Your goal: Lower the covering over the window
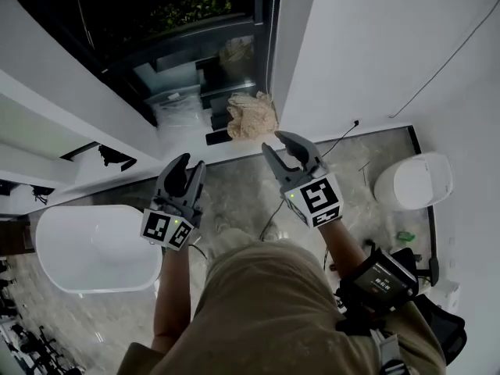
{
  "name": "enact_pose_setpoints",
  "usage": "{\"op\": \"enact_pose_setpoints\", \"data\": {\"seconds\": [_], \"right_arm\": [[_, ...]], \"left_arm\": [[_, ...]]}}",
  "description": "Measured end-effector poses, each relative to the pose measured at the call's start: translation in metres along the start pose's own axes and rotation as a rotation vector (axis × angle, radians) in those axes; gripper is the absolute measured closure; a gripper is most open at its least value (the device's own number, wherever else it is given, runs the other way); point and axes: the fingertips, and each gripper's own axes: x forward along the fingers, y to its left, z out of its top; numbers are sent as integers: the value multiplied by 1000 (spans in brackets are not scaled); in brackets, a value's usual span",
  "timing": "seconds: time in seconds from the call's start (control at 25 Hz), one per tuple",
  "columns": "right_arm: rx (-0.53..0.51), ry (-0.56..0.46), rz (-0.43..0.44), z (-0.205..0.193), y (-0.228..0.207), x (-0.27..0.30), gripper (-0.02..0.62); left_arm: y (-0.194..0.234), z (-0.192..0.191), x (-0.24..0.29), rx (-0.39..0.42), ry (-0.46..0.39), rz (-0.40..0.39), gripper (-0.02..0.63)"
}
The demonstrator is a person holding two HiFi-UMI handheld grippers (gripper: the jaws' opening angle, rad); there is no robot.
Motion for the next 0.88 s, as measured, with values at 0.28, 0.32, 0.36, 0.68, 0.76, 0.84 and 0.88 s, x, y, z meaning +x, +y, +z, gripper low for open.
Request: {"op": "enact_pose_setpoints", "data": {"seconds": [0.28, 0.32, 0.36, 0.68, 0.76, 0.84, 0.88], "right_arm": [[-11, 31, 36, -18, 2, -35, 483], [-5, 29, 36, -18, 2, -40, 486], [4, 26, 36, -20, 2, -44, 491], [136, 10, 80, -33, 3, -67, 494], [163, 3, 89, -34, 4, -69, 494], [192, -5, 101, -33, 5, -68, 494], [210, -11, 109, -32, 5, -67, 496]], "left_arm": [[-45, -12, -3, -3, 0, 9, 460], [-50, -14, -3, -8, 2, 6, 460], [-55, -16, -3, -16, 2, 3, 460], [-91, -18, 14, -214, -61, -75, 460], [-98, -16, 19, -280, -84, -104, 452], [-102, -14, 25, -336, -99, -130, 442], [-103, -12, 27, -357, -102, -142, 434]]}}
